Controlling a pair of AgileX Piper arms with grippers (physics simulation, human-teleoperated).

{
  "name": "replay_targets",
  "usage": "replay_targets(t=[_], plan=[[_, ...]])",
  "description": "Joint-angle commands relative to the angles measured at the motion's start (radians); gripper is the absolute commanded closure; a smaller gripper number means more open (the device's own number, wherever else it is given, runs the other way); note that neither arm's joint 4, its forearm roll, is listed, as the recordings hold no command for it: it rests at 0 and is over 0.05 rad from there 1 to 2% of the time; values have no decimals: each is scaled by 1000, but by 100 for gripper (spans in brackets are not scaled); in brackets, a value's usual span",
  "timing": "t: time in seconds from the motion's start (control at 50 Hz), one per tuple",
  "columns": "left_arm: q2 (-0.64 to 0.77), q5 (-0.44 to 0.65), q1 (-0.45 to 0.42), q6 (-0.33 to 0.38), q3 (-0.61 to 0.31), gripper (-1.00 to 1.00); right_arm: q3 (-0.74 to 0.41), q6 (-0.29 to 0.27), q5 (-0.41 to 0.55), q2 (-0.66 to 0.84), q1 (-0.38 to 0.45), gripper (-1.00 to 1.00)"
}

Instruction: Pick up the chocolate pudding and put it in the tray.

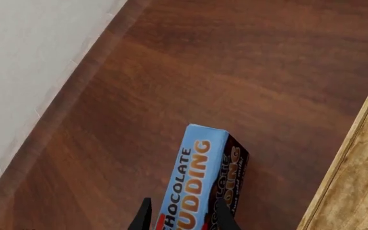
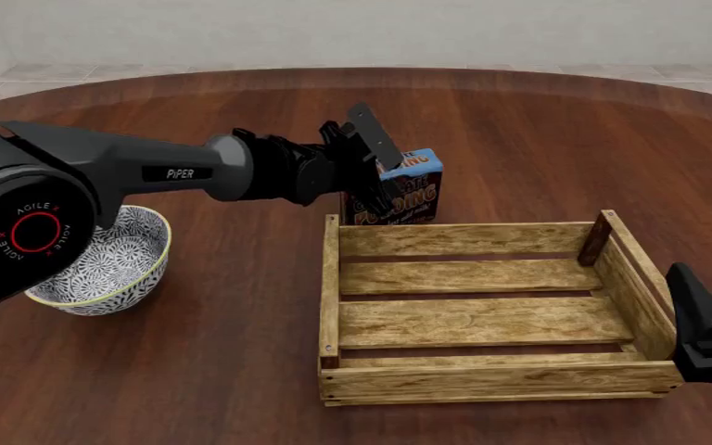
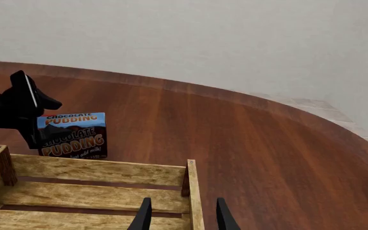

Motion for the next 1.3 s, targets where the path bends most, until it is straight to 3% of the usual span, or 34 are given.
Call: replay_targets(t=[0.02, 1.3], plan=[[9, 1, 1, -3, -9, -100, 0, 0, 3, -2, 0, -100], [65, 11, -2, -22, -49, -100, -5, -7, 8, 1, -1, -100]])
